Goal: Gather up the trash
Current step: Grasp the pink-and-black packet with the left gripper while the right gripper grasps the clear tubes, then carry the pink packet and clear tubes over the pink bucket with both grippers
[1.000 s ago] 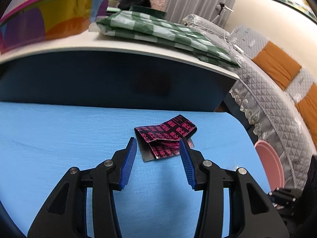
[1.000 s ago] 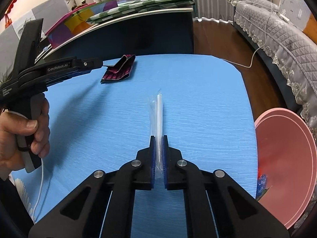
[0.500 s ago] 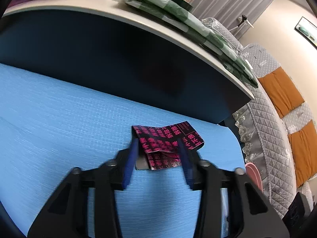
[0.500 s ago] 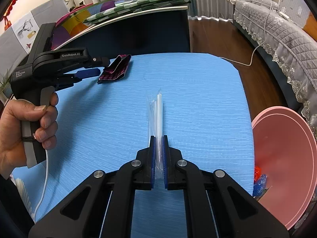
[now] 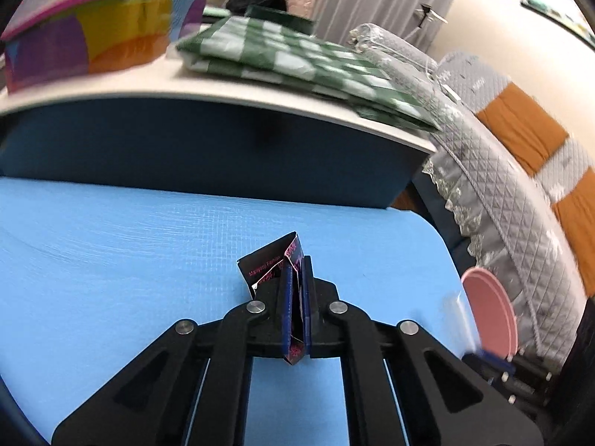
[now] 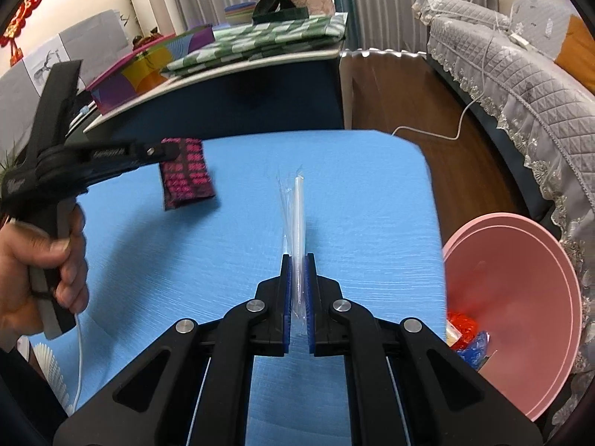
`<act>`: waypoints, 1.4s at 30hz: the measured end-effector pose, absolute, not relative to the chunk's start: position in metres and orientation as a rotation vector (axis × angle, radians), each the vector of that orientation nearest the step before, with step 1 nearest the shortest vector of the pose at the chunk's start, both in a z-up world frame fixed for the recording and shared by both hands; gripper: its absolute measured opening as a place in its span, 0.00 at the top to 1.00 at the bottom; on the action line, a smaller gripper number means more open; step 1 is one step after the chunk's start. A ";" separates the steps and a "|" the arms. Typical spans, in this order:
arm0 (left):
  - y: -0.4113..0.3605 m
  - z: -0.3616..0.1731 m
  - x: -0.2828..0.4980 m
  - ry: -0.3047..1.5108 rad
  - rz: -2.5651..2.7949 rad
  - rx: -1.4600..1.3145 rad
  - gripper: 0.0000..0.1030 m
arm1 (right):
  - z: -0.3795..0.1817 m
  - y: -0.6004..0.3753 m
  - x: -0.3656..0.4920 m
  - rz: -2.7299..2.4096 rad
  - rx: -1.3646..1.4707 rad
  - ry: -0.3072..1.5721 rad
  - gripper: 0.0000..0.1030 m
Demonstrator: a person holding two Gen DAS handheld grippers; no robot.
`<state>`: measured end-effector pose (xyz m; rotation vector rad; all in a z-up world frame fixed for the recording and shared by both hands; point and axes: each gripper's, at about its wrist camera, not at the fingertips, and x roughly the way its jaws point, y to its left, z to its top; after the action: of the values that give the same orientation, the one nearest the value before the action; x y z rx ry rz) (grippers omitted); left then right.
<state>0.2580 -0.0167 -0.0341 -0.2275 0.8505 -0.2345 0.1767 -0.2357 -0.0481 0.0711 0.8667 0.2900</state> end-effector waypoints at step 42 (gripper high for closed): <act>-0.081 -0.014 0.152 0.730 -0.205 -0.057 0.96 | 0.008 -0.313 0.132 0.136 0.161 0.688 0.94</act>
<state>0.1518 -0.0812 -0.0141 -0.0569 0.7297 -0.2046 0.1325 -0.3134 0.0083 0.1606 0.6881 0.1365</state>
